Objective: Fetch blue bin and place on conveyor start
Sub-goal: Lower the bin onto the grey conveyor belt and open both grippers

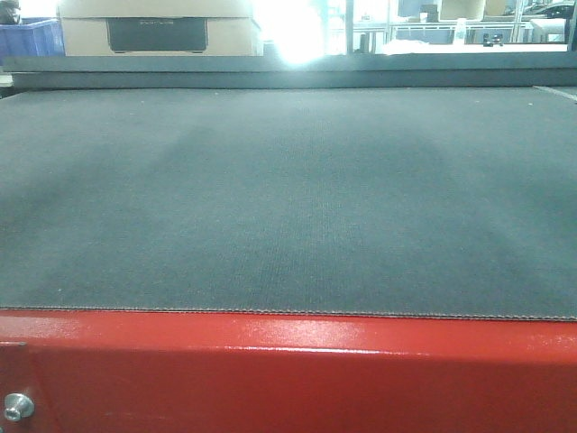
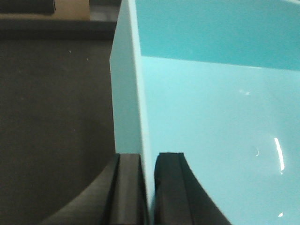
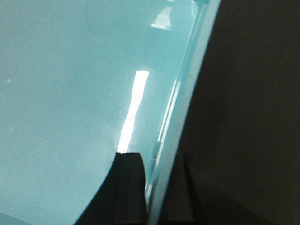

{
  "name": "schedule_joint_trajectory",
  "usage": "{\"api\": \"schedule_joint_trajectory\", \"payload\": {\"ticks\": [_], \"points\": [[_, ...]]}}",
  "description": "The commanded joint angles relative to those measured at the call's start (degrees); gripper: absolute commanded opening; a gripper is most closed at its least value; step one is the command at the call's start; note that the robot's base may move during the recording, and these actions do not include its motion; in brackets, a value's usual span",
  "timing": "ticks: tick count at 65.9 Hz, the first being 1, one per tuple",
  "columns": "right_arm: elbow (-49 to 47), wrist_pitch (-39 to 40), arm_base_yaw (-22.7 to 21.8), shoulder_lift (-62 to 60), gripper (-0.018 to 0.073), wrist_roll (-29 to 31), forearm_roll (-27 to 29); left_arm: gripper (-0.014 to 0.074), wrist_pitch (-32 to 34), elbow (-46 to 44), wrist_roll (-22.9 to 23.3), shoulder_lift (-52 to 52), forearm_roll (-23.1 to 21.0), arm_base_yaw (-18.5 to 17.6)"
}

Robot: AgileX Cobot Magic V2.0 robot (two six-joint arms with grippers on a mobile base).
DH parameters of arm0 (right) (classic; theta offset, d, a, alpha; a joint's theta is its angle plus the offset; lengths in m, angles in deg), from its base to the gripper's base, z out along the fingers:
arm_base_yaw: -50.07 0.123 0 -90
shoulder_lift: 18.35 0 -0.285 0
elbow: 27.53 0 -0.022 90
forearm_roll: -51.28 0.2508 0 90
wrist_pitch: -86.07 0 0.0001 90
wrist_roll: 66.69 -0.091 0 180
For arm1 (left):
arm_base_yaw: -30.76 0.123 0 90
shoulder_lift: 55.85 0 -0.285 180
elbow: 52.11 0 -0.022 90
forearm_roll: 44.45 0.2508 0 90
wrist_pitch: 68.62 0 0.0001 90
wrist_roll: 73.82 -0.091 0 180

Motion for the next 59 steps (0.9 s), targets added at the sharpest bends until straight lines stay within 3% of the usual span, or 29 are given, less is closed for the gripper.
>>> {"api": "schedule_joint_trajectory", "payload": {"ticks": [1, 29, 47, 53, 59], "points": [[-0.47, 1.92, -0.84, 1.14, -0.0151, 1.96, -3.45, -0.0111, 0.17, 1.06, -0.11, -1.16, -1.03, 0.07], [-0.47, 2.27, -1.96, 16.13, -0.0151, 1.96, -3.55, -0.0111, 8.69, 12.63, -0.11, -11.15, -1.68, 0.07], [-0.47, 2.50, -1.96, 22.93, -0.0143, 1.96, -3.55, -0.0111, 12.50, 13.73, -0.11, -17.27, -1.41, 0.07], [-0.47, 1.93, -1.96, 23.35, -0.0062, 1.96, -3.55, -0.0076, 11.74, 13.73, -0.11, -18.18, -1.41, 0.07], [-0.47, 1.66, -1.96, 23.09, 0.0113, 1.96, -3.55, 0.0060, 10.70, 13.73, -0.11, -18.30, -1.41, 0.07]]}}
